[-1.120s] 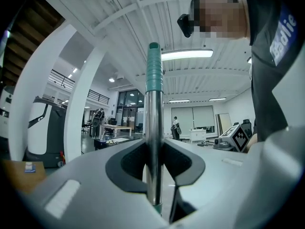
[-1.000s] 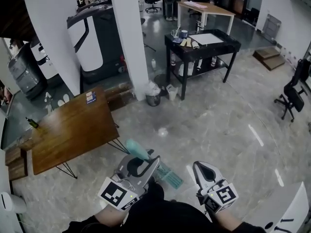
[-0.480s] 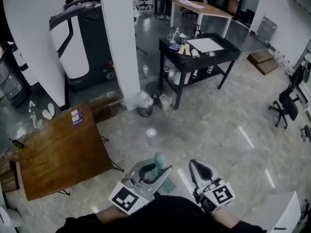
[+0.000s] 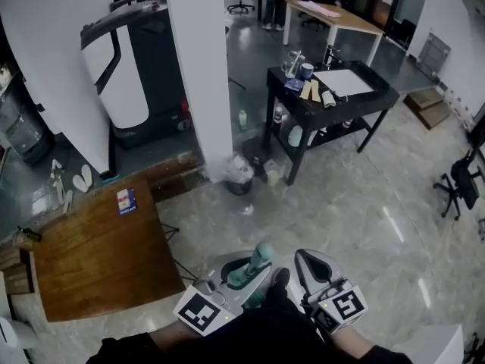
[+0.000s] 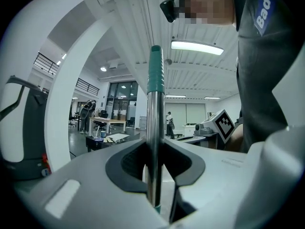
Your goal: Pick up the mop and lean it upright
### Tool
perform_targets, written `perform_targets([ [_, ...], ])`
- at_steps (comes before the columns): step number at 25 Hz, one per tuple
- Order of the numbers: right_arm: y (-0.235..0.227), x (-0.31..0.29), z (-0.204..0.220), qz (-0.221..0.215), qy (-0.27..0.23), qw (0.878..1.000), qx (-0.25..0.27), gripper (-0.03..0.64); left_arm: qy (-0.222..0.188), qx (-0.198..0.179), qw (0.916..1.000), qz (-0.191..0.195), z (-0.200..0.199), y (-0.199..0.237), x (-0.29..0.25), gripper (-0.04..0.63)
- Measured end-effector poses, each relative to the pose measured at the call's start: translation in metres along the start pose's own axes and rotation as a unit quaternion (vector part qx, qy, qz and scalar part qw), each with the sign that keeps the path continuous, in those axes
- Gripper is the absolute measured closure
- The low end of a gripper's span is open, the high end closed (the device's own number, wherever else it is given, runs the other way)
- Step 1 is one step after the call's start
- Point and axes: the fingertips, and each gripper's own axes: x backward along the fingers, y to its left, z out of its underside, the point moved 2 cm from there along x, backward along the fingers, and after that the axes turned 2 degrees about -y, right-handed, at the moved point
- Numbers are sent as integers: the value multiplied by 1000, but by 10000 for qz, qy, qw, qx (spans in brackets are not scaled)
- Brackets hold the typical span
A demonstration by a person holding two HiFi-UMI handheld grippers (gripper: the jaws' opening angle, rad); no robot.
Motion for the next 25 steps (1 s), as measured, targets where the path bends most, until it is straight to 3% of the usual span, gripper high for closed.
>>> perform_targets([
  [6, -46, -61, -13, -544, 33, 9985, -48, 612, 86, -69, 9981, -606, -2, 60, -35, 488],
  [12, -120, -114, -39, -1057, -25, 9944, 11, 612, 198, -114, 9904, -1360, -3, 119, -93, 488],
  [18, -190, -149, -41, -1354, 182, 9906, -73, 612, 214, -290, 9794, -1989, -6, 172, -148, 486],
  [25, -233, -179, -42, -1367, 308, 9898, -248, 612, 232, -269, 9718, -2331, 20, 226, -186, 488],
])
